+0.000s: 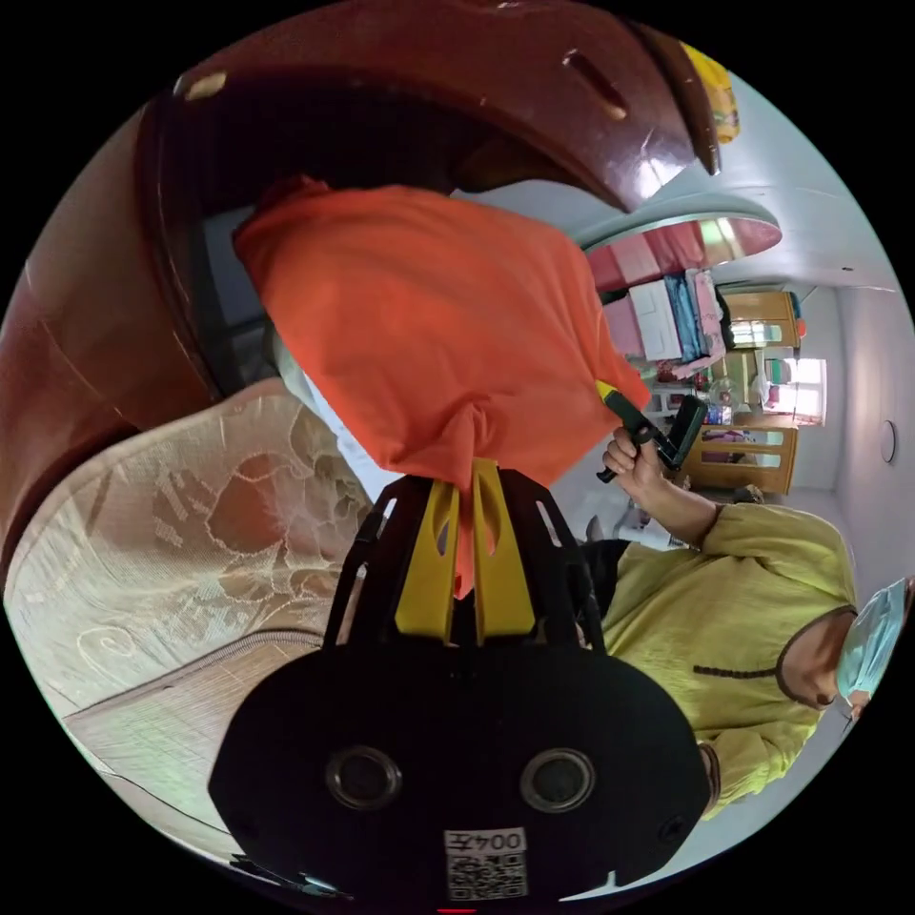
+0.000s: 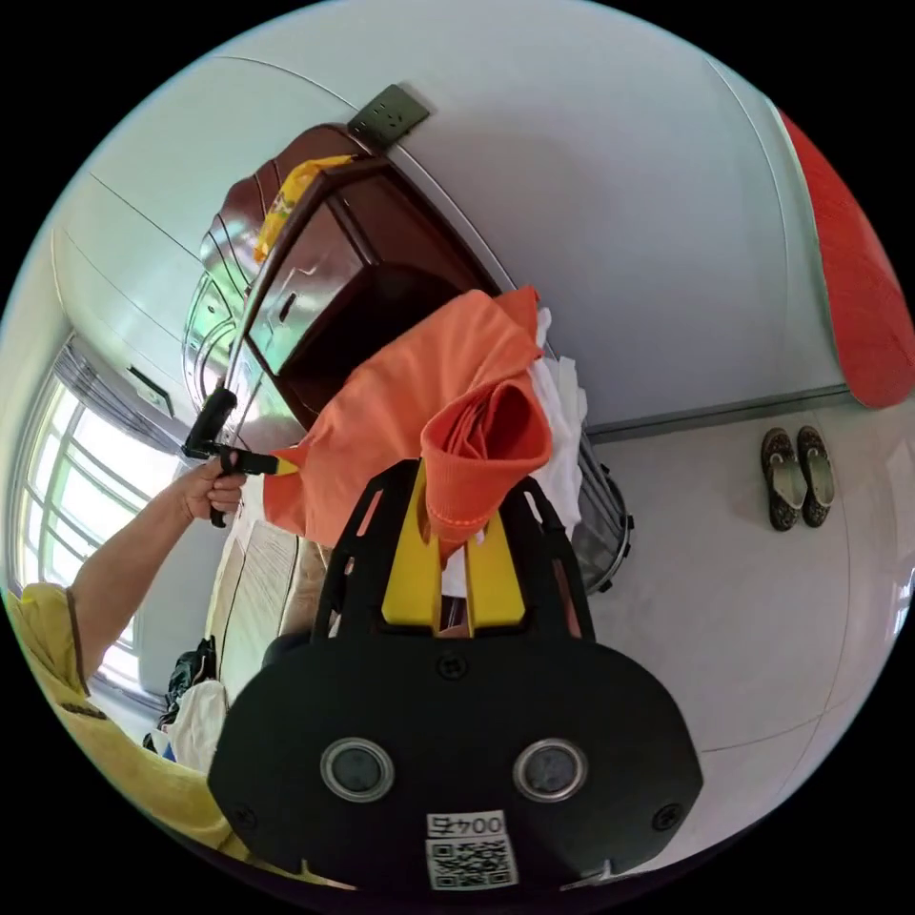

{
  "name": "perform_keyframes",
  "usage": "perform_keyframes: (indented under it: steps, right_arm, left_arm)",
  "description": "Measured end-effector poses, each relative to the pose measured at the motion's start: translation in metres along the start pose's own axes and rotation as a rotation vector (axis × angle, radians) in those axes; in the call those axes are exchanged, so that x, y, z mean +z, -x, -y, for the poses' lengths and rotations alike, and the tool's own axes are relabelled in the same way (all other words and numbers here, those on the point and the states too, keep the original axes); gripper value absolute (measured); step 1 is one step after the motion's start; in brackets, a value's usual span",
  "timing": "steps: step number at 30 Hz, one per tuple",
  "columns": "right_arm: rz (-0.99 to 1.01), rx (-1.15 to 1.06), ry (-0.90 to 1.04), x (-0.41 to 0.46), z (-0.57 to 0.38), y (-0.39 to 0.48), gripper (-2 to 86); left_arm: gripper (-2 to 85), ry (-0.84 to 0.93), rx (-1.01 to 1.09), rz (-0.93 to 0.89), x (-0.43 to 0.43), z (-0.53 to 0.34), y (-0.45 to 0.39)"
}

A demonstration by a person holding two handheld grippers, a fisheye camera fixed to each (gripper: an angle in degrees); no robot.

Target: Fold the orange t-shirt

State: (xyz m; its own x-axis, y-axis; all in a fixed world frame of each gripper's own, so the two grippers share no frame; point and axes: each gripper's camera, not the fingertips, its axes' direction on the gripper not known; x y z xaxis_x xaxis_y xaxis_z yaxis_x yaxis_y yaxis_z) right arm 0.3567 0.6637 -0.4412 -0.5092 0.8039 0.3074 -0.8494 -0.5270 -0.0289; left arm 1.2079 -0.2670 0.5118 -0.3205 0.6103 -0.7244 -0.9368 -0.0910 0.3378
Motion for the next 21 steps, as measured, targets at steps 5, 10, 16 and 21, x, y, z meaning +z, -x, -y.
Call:
perform_keyframes:
  steps: [5, 10, 16, 21]
  right_arm:
    - [-0.031, -0.012, 0.011, -0.038, 0.009, -0.021, 9.1]
    - [-0.108, -0.064, -0.102, -0.08, 0.071, -0.035, 9.0]
    - [0.109, -0.126, 0.159, -0.022, 0.197, -0.023, 10.8]
    - [0.179, 0.022, 0.242, 0.003, 0.247, -0.046, 15.8]
  left_arm:
    - [3.0, -0.062, -0.07, -0.069, 0.005, -0.047, 0.043]
    - [1.0, -0.196, -0.168, -0.057, -0.003, -0.106, 0.068]
    - [0.3, -0.409, -0.141, -0.043, 0.01, -0.189, 0.043]
    - [0.3, -0.573, -0.178, -0.109, 0.029, -0.288, 0.027]
